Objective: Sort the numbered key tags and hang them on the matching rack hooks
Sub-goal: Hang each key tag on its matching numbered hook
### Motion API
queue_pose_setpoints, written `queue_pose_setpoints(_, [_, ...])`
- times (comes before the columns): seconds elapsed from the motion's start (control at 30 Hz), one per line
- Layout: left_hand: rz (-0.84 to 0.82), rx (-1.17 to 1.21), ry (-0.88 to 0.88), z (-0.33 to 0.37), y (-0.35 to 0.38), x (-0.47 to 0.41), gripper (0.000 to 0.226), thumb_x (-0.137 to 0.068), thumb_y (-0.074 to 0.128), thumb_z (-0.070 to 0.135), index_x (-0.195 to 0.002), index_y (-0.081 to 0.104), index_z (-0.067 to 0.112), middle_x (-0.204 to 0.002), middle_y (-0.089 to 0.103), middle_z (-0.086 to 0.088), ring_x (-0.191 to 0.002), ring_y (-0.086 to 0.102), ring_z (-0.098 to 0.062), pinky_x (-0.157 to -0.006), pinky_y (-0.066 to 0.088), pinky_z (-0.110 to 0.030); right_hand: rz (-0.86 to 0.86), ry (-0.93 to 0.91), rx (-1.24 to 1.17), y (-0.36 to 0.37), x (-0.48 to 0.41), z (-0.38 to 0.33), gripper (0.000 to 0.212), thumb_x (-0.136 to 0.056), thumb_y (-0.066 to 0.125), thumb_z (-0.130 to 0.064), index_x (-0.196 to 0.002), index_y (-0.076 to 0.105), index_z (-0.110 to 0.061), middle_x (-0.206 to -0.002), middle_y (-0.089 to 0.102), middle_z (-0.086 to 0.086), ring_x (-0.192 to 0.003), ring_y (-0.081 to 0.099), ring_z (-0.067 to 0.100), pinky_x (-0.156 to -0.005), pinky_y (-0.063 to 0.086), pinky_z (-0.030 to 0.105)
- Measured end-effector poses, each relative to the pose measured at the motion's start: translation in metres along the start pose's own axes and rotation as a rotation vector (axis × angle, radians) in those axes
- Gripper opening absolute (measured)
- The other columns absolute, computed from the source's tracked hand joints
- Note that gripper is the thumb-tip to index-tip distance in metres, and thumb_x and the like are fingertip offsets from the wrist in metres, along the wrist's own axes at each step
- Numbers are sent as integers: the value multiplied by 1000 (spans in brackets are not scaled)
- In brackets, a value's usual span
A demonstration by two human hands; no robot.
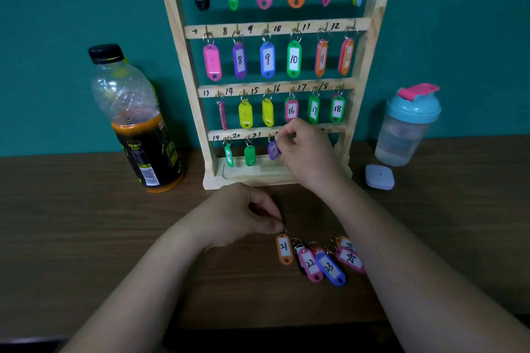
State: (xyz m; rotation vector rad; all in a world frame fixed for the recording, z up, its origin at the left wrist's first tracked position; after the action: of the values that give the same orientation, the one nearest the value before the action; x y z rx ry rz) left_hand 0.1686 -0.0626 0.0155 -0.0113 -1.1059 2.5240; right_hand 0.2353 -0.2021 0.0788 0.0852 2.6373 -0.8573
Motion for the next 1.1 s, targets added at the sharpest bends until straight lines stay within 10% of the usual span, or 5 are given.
queue_pose_setpoints(0.27, [-37, -83, 39, 4, 8, -2, 9, -83, 88, 34, -89, 81, 33, -87, 76, 12, -87, 66, -2, -81, 52, -22, -3, -76, 135, -3, 7, -6, 8, -107, 58, -22, -99, 61, -20, -63, 58, -5, -48, 52, 4, -43, 31, 18])
queue_pose_setpoints(0.7, [51, 175, 140, 21, -23, 0, 5, -92, 81, 22, -94, 79, 19, -95, 79, 0, -94, 72, -23, -90, 54, -39, -189, -135, 138, -24, 41, -4, 7, -105, 63, -33, -108, 57, -34, -70, 68, 2, -61, 67, 22, -60, 57, 55])
queue_pose_setpoints(1.1, [734, 182, 104, 20, -78, -14, 9, -88, 72, 20, -80, 74, 24, -76, 75, 6, -75, 71, -10, -74, 60, -38, -257, -149, 194, -28, 60, 5, 3, -104, 64, -30, -102, 63, -32, -67, 67, -1, -65, 67, 17, -69, 60, 51])
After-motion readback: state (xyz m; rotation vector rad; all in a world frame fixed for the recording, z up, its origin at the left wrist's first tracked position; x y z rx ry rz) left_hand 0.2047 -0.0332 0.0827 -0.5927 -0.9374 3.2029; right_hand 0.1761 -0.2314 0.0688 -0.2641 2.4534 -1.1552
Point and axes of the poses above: each hand's wrist, its own x-axis away from the middle knuckle, its own y-axis out of the palm, z = x × y, the point moved 10 cm from there along -x, towards the middle knuckle
